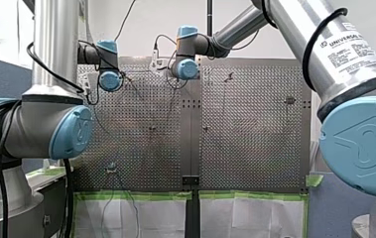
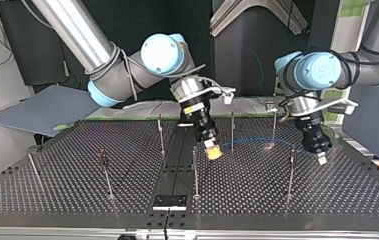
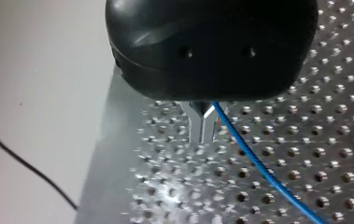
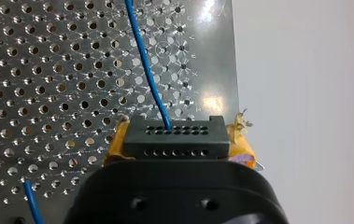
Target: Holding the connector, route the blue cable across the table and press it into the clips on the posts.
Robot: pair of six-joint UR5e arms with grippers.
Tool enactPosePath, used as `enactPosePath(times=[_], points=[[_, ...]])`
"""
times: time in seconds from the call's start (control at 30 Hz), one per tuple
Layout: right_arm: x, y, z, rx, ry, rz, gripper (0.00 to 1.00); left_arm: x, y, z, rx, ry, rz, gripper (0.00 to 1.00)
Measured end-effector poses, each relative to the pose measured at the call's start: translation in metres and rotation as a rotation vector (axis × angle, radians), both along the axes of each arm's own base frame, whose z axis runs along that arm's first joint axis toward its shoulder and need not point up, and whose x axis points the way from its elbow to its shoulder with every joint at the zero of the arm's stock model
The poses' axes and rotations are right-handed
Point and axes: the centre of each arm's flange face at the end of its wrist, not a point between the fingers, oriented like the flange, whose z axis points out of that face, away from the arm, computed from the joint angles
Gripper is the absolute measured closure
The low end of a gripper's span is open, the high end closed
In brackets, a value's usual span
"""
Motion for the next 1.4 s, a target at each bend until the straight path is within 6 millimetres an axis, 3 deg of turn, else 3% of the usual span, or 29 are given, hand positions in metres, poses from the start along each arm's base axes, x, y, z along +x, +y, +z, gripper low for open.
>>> enactPosePath(times=[0.4,0.67,0.87,1.2,1.23,1.3,1.33,1.37,1.4], points=[[0.005,-0.004,0.015,-0.016,-0.019,-0.001,1.00,0.029,0.011,-0.028,-0.017,0.011,-0.034,1.00],[0.004,-0.017,0.033,-0.030,-0.038,-0.015,1.00,0.041,0.021,-0.021,-0.021,-0.031,-0.044,1.00],[0.003,-0.025,0.037,-0.035,-0.043,-0.024,1.00,0.053,0.031,-0.028,-0.022,-0.035,-0.059,1.00],[0.007,-0.025,0.042,-0.042,-0.039,-0.023,1.00,0.054,0.049,-0.031,-0.080,-0.041,-0.044,1.00],[0.009,-0.024,0.040,-0.041,-0.033,-0.021,1.00,0.053,0.050,-0.032,-0.088,-0.038,-0.043,0.86],[0.013,-0.023,0.032,-0.035,-0.019,-0.018,1.00,0.052,0.052,-0.034,-0.108,-0.031,-0.037,0.86],[0.016,-0.023,0.027,-0.031,-0.012,-0.017,1.00,0.051,0.053,-0.034,-0.117,-0.028,-0.033,0.48],[0.019,-0.023,0.020,-0.026,-0.003,-0.016,1.00,0.050,0.054,-0.035,-0.129,-0.023,-0.029,0.36],[0.020,-0.024,0.015,-0.021,0.003,-0.016,1.00,0.050,0.054,-0.036,-0.138,-0.020,-0.026,0.36]])
